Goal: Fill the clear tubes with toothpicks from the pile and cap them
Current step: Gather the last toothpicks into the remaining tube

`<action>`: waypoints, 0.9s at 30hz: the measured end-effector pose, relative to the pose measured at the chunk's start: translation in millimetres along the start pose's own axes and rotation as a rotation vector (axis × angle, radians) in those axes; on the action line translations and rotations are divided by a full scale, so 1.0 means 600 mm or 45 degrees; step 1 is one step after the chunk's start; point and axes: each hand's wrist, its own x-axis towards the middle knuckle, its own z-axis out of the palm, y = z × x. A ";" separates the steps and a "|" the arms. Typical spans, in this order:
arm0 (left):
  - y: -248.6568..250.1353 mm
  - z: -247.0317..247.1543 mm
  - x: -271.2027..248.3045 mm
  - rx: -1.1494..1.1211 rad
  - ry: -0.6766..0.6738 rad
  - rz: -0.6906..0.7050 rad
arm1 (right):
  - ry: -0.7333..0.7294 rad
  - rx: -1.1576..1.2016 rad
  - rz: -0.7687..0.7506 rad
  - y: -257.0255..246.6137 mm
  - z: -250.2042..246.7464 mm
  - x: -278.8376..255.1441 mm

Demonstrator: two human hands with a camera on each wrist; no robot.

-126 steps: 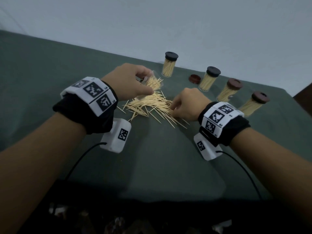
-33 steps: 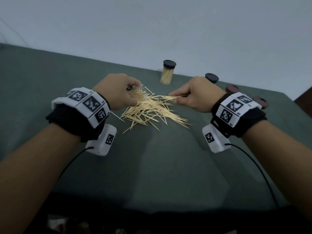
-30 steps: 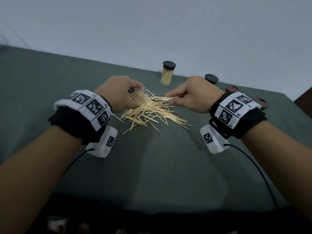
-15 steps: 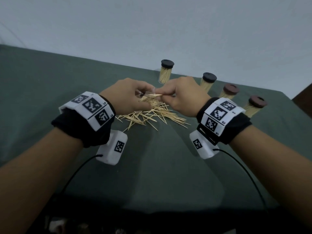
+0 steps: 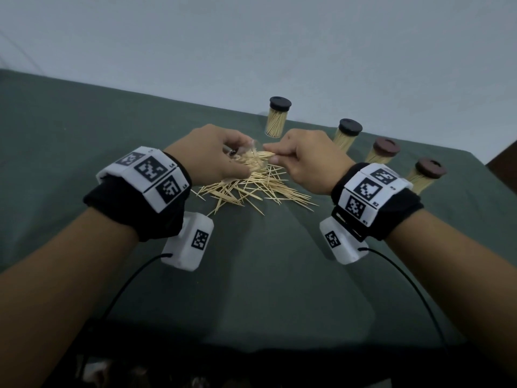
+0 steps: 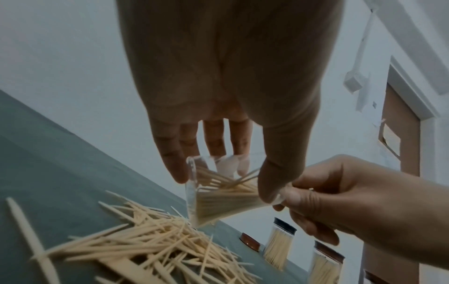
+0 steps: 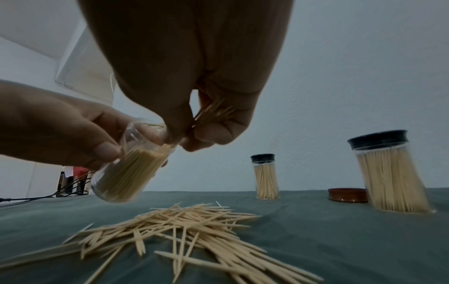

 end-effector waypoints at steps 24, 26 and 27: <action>0.011 0.013 -0.009 -0.100 -0.026 0.013 | 0.212 0.265 0.042 -0.012 0.007 -0.001; 0.014 0.013 -0.010 -0.104 -0.023 0.016 | 0.257 0.363 0.112 -0.011 0.002 -0.002; 0.015 0.014 -0.010 -0.108 -0.015 0.016 | 0.246 0.367 0.124 -0.009 0.001 -0.003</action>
